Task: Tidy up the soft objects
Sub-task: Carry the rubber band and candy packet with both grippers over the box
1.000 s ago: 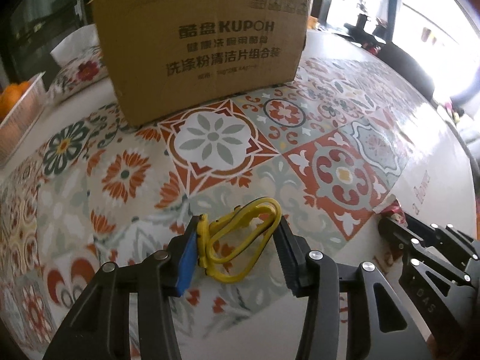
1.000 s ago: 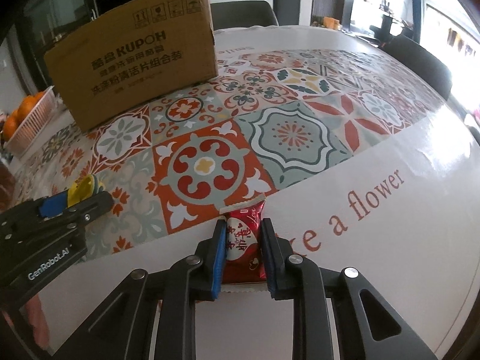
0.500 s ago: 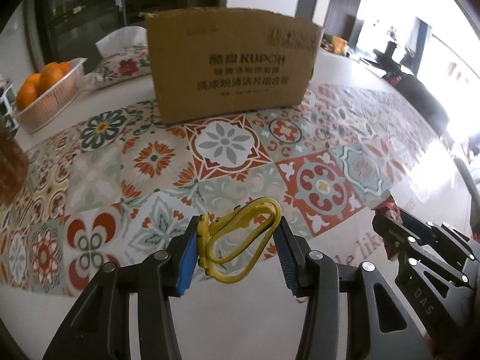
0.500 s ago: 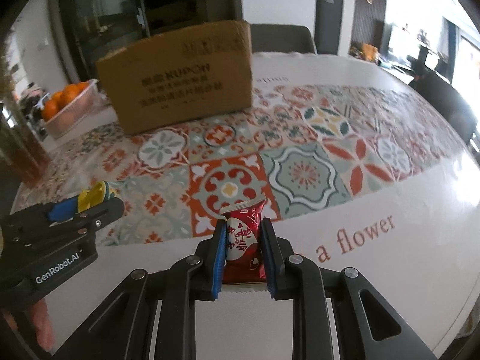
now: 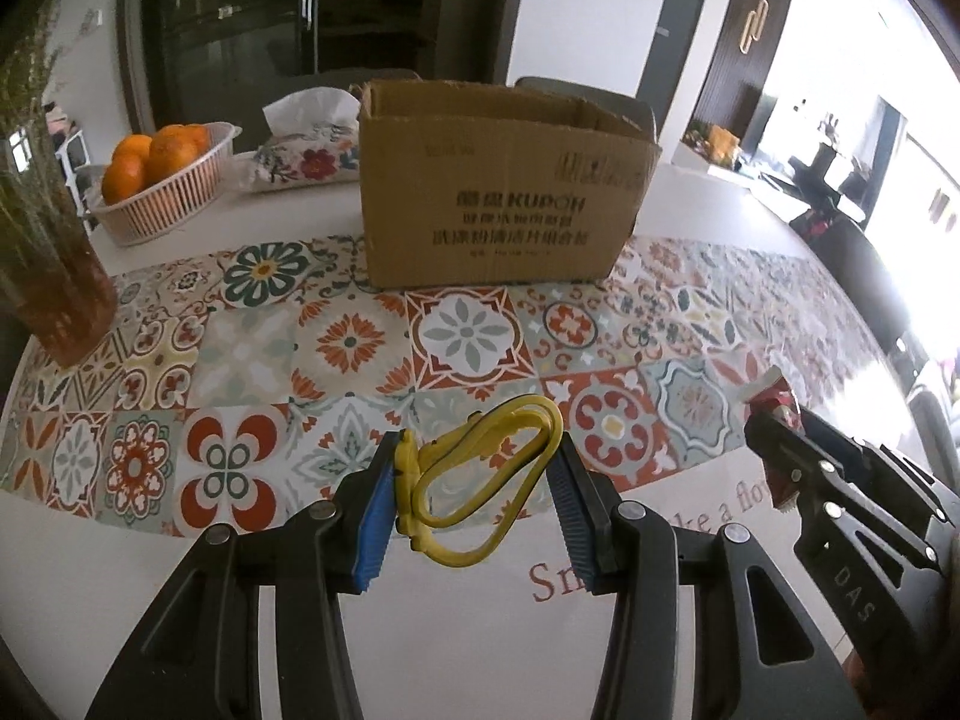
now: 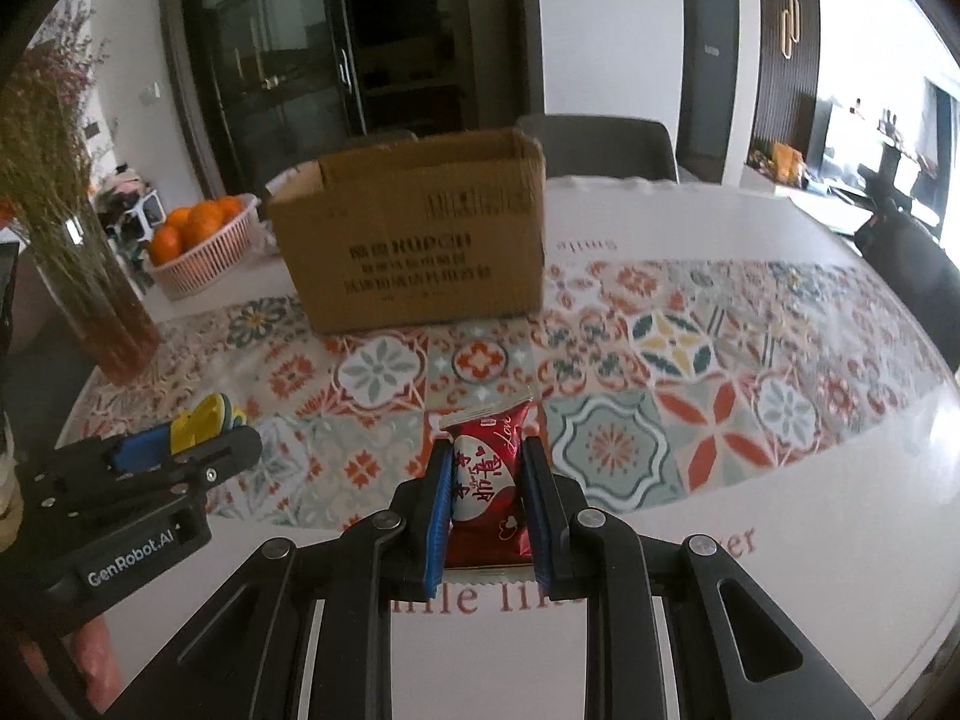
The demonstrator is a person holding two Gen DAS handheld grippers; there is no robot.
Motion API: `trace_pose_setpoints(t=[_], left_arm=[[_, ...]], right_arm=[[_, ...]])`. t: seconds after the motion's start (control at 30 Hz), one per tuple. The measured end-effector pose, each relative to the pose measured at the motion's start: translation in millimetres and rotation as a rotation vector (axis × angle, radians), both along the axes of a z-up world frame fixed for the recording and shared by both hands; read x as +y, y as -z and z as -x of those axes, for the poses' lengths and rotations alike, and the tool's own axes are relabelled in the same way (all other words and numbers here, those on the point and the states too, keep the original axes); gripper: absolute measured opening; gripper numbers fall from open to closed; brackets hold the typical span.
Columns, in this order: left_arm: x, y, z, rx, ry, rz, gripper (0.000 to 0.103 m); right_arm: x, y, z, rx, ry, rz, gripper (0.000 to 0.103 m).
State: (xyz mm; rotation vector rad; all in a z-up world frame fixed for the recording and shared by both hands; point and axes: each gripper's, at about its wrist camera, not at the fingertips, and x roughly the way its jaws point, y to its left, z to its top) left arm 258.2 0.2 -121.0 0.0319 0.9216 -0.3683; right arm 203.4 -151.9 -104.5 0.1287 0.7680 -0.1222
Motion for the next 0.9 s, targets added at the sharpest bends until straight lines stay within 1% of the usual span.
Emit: trace_pose_setpoints(t=[0.2,0.47,0.73,0.9], left_arm=[[-1,-18,3,-0.016,-0.044,0.013,0.047],[-2,-46,2,-0.078,-0.085,0.016,0.047],[-3,-68,-10,-0.123,-0.114,0.019,0.047],[-6,-83,-26,-0.166,-0.117,0.02,0.047]], right_arm=[[-5,-20,-3,-0.049,-0.02,0.0,0.024],[-8,-41,-11,-0.106,-0.046,-0.016,0.024],[-13,-62,-28,-0.174,-0.052,-0.02,0.024],[-19,-75,-43,-0.219,-0.042,-0.024,0.024]])
